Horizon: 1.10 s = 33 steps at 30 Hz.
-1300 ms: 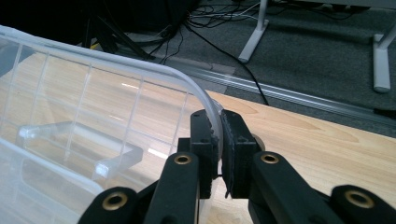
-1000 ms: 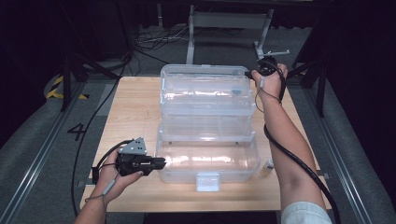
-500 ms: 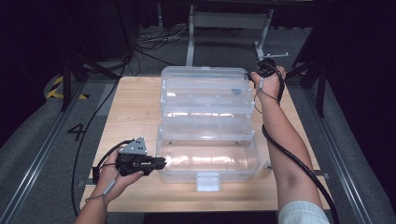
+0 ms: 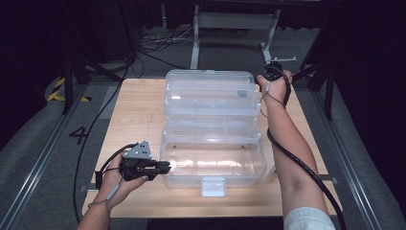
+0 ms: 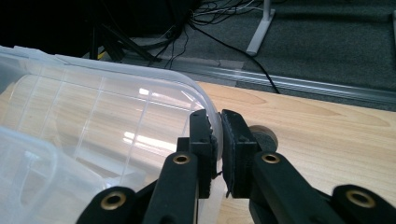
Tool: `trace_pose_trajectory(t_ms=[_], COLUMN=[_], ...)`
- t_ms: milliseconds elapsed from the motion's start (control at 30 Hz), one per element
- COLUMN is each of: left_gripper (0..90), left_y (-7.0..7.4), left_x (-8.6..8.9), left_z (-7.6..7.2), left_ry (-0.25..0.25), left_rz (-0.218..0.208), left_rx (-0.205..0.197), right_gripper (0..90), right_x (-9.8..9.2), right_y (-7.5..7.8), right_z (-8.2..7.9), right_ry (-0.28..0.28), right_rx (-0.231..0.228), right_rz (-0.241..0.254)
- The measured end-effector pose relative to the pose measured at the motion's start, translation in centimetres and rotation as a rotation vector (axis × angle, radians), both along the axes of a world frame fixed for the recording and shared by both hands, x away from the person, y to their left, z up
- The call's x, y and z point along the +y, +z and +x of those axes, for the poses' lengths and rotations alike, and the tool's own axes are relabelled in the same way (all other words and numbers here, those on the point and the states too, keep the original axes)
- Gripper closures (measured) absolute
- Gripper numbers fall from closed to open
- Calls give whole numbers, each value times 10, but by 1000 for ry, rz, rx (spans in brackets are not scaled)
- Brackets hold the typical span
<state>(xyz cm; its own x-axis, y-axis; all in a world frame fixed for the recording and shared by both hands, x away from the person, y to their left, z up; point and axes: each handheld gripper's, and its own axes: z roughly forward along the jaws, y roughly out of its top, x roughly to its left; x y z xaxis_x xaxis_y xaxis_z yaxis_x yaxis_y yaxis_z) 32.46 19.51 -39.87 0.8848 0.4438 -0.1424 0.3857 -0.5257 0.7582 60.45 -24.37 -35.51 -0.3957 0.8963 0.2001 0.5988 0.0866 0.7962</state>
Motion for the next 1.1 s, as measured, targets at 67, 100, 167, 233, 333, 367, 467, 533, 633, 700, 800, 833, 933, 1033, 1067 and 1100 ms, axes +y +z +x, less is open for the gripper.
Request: trace_pose_trajectory(t_ms=[67, 100, 167, 233, 333, 367, 467, 533, 633, 700, 800, 833, 933, 1033, 1067, 1100], left_gripper=[789, 789, 789, 789, 788, 788, 788, 788, 787, 787, 786, 786, 786, 786, 786, 785], left_y=[0, 0, 0, 0, 0, 0, 0, 0, 0, 0, 0, 0, 0, 0, 0, 0], left_x=[0, 0, 0, 0, 1, 1, 1, 1, 1, 1, 0, 1, 0, 0, 0, 0], left_z=[0, 0, 0, 0, 0, 0, 0, 0, 0, 0, 0, 0, 0, 1, 1, 1], left_ry=[2, 2, 0, -1, -1, -3, -3, -3, -2, -2, 0, -2, -2, -4, -3, -4], left_rz=[-2, -2, -2, -1, -4, -3, -3, -3, -4, -4, -6, -5, -4, -4, -5, -4], left_rx=[-1, -1, 0, 0, 0, -1, 0, 1, 1, 0, 1, 0, 1, 1, 2, 2], right_gripper=[840, 840, 841, 841, 841, 841, 841, 841, 841, 840, 840, 840, 840, 840, 839, 838], right_x=[0, 0, 0, 1, 1, 1, 2, 2, 2, 2, 3, 3, 3, 3, 3, 3], right_y=[-1, -2, -3, -4, -7, -7, -10, -10, -11, -13, -15, -15, -17, -19, -19, -20], right_z=[0, 1, 1, 2, 3, 3, 4, 4, 5, 6, 6, 6, 7, 8, 8, 9], right_ry=[-5, -6, -8, -11, -15, -15, -25, -25, -25, -30, -34, -35, -37, -41, -39, -39], right_rx=[1, 3, 6, 10, 14, 14, 18, 19, 21, 26, 29, 31, 39, 42, 44, 49], right_rz=[5, 6, 6, 7, 10, 10, 10, 6, 6, 11, 11, 10, 11, 14, 12, 15])
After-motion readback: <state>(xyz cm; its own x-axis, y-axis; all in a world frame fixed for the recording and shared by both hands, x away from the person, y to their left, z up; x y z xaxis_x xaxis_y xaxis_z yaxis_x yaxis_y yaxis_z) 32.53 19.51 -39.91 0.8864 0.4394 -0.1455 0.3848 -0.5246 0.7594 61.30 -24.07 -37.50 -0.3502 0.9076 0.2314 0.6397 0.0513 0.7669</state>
